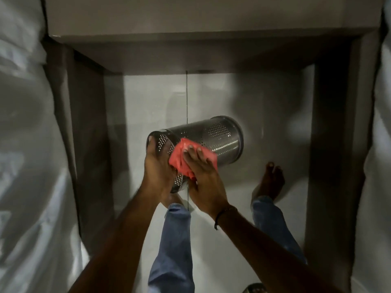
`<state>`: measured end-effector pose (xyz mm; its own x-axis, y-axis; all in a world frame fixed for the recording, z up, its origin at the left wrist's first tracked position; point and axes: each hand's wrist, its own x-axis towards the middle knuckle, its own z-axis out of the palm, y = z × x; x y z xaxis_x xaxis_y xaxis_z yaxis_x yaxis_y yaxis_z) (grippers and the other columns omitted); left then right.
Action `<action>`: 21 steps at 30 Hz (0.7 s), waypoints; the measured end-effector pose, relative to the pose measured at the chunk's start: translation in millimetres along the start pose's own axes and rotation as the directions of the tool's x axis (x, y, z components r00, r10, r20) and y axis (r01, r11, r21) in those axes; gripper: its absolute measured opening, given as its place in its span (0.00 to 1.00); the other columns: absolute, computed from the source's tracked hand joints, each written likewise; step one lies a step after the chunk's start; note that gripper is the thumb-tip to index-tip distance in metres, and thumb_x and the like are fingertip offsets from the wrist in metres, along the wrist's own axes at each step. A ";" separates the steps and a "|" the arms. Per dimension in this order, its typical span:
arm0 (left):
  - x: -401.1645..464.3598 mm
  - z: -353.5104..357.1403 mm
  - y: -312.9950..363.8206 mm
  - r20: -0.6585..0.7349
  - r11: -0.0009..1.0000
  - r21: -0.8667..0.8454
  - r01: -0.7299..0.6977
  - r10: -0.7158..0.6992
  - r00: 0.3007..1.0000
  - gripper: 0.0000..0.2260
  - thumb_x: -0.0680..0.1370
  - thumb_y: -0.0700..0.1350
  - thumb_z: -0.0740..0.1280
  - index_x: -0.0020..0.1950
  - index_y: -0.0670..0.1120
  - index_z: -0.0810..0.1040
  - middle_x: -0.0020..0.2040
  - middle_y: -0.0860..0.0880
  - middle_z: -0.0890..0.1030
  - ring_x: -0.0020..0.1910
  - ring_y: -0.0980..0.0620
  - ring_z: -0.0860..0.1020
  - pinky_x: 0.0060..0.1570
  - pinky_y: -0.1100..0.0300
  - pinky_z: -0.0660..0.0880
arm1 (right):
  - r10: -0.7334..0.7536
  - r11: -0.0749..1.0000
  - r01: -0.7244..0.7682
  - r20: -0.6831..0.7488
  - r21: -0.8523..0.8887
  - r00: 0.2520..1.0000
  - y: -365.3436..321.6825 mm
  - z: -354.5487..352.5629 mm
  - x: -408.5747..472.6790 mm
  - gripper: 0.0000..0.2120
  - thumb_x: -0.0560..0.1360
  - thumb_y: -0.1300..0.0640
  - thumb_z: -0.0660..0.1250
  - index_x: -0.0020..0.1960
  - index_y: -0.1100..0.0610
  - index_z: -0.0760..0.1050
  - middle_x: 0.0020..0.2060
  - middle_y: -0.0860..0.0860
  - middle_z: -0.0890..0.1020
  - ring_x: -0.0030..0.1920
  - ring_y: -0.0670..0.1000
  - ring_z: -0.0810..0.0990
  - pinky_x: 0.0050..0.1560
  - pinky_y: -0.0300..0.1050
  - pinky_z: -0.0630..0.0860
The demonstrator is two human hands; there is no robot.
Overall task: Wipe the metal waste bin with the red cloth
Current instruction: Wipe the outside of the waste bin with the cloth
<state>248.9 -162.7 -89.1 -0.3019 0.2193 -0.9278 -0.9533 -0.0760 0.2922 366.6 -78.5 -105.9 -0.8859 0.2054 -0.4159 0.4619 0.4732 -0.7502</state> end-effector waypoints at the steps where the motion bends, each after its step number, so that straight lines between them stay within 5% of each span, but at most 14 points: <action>1: 0.6 -3.0 -2.1 0.002 0.999 0.046 0.016 -0.016 1.000 0.33 0.80 0.69 0.49 0.74 0.50 0.74 0.68 0.42 0.81 0.66 0.42 0.80 0.61 0.44 0.77 | -0.011 1.000 0.011 -0.008 -0.015 1.000 1.4 -1.1 12.9 0.29 0.81 0.52 0.54 0.80 0.60 0.57 0.81 0.57 0.60 0.82 0.59 0.53 0.79 0.69 0.56; 5: 5.4 -12.8 -8.5 0.033 0.979 0.202 0.033 -0.040 0.999 0.36 0.79 0.71 0.43 0.71 0.52 0.76 0.62 0.45 0.86 0.62 0.43 0.84 0.64 0.42 0.75 | -0.015 0.999 0.015 -0.007 -0.045 1.000 6.3 -5.9 35.9 0.28 0.82 0.61 0.62 0.80 0.57 0.59 0.80 0.54 0.62 0.82 0.55 0.55 0.79 0.65 0.57; 9: 17.8 -14.2 -2.2 -0.171 0.998 -0.059 -0.020 0.010 0.985 0.40 0.77 0.73 0.46 0.66 0.45 0.80 0.60 0.40 0.86 0.61 0.40 0.84 0.58 0.47 0.78 | -0.099 0.987 0.112 0.117 -0.114 0.988 7.6 7.2 -8.6 0.27 0.82 0.61 0.57 0.80 0.58 0.57 0.81 0.55 0.58 0.82 0.59 0.52 0.78 0.67 0.60; 11: 20.0 -14.0 -6.9 -0.199 0.999 -0.021 -0.041 0.036 0.979 0.39 0.77 0.74 0.46 0.66 0.48 0.81 0.62 0.41 0.85 0.64 0.40 0.81 0.63 0.45 0.75 | -0.080 0.992 0.090 0.118 -0.084 0.990 10.0 10.5 -10.4 0.29 0.82 0.63 0.59 0.80 0.55 0.51 0.80 0.51 0.52 0.82 0.56 0.47 0.77 0.67 0.61; 15: 13.7 -11.3 -20.9 -0.086 0.995 0.094 0.041 -0.033 0.996 0.39 0.76 0.74 0.48 0.71 0.50 0.78 0.69 0.42 0.80 0.70 0.41 0.76 0.73 0.38 0.66 | -0.008 1.000 0.008 0.009 -0.008 1.000 6.1 0.6 35.2 0.31 0.81 0.66 0.63 0.80 0.57 0.57 0.81 0.51 0.57 0.82 0.54 0.51 0.79 0.64 0.59; 18: 13.7 -10.1 -19.0 -0.052 0.978 0.192 0.083 -0.074 0.996 0.40 0.77 0.73 0.44 0.75 0.48 0.72 0.72 0.39 0.77 0.68 0.38 0.77 0.62 0.41 0.77 | 0.015 1.000 -0.015 -0.027 -0.013 1.000 7.1 -3.3 39.6 0.28 0.81 0.63 0.64 0.79 0.57 0.61 0.79 0.54 0.65 0.81 0.55 0.58 0.79 0.63 0.60; 21: 18.7 -12.7 -8.3 -0.103 0.999 0.017 0.045 -0.043 0.994 0.40 0.78 0.73 0.44 0.66 0.45 0.79 0.62 0.37 0.84 0.59 0.39 0.83 0.48 0.46 0.81 | -0.036 0.997 0.041 0.069 -0.060 0.997 9.2 6.4 5.6 0.30 0.81 0.64 0.63 0.80 0.56 0.58 0.81 0.54 0.61 0.82 0.55 0.53 0.79 0.65 0.58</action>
<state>251.2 -170.3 -111.9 -0.2580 0.1211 -0.9585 -0.9660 -0.0493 0.2538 366.2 -78.6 -118.4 -0.8971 0.1282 -0.4229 0.4222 0.5315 -0.7344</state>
